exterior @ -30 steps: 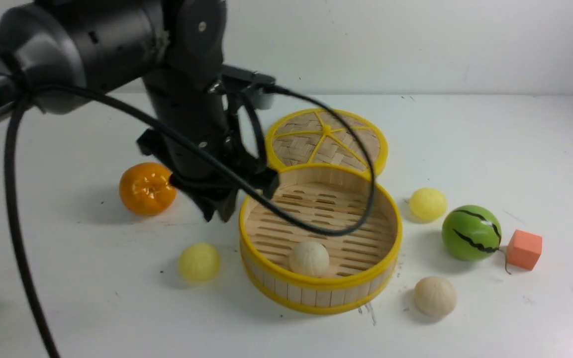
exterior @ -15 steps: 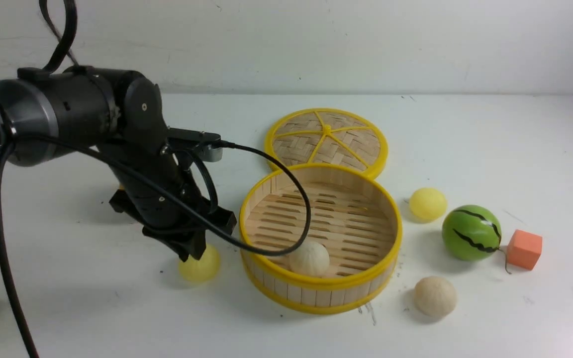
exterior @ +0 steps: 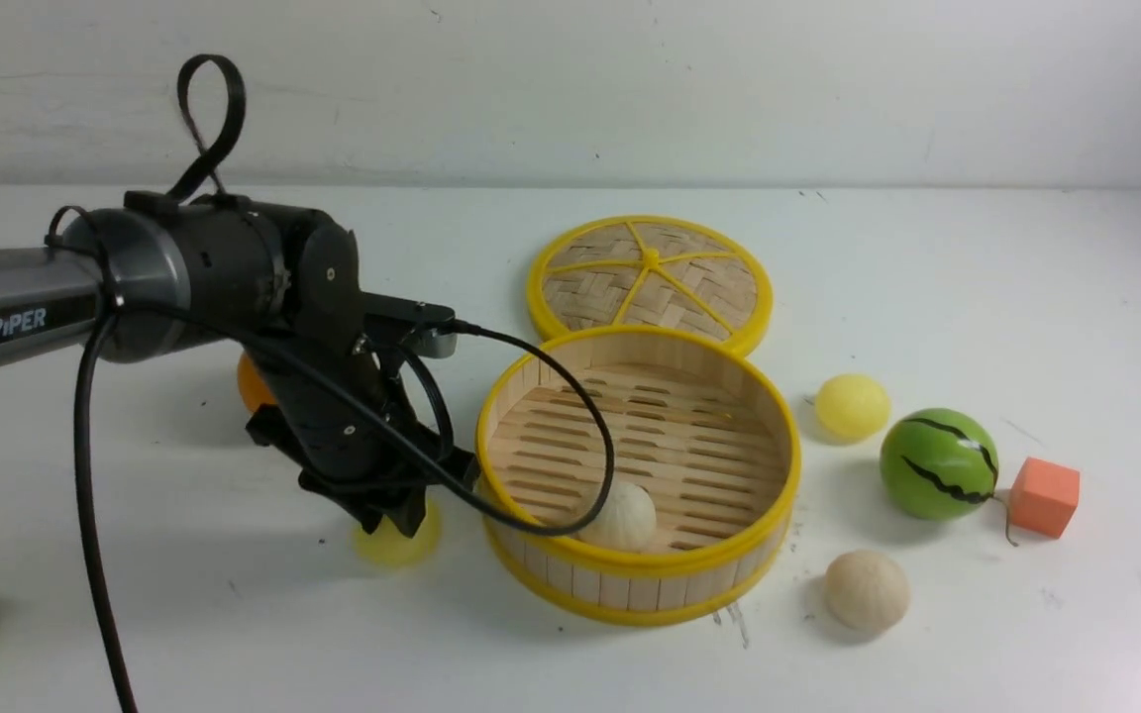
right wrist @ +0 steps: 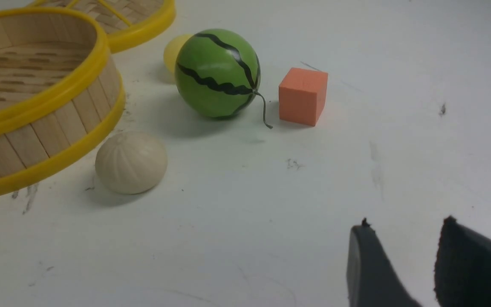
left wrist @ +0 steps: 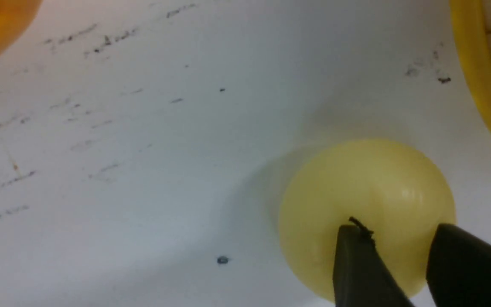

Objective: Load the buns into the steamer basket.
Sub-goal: Use the left arm to grab a steamed stuffed bun, then use the left arm to put the steamed stuffed bun into the steamer

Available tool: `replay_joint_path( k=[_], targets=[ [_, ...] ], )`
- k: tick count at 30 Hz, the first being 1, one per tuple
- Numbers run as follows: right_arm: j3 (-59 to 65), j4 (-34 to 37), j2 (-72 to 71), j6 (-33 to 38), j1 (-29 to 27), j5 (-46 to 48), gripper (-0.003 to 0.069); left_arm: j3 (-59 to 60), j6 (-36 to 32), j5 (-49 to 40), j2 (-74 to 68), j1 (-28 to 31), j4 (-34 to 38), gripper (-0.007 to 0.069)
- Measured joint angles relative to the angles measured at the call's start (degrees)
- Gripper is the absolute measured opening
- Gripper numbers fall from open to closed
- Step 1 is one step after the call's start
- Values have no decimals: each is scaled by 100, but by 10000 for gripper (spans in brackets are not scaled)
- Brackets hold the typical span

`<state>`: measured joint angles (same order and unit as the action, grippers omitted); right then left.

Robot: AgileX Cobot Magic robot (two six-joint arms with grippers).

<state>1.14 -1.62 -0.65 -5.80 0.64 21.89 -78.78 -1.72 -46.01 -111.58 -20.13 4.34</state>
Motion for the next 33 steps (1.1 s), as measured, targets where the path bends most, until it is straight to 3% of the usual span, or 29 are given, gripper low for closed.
replay_joint_path(
  k=[3,6,9,15,21,33],
  targets=[
    [0,0,0,0,0,0,239,0,0,120,-38,0,-104,187],
    [0,0,0,0,0,0,239,0,0,137,-45,0,-167,60],
    [0,0,0,0,0,0,239,-55,5,-59,-38,0,-180,-13],
    [0,0,0,0,0,0,239,-358,-71,-606,678,-100,123,-13],
    [0,0,0,0,0,0,239,-1148,-292,-537,1087,-674,359,-13],
    [0,0,0,0,0,0,239,-2733,-230,-940,-1144,-816,100,-3]
  ],
)
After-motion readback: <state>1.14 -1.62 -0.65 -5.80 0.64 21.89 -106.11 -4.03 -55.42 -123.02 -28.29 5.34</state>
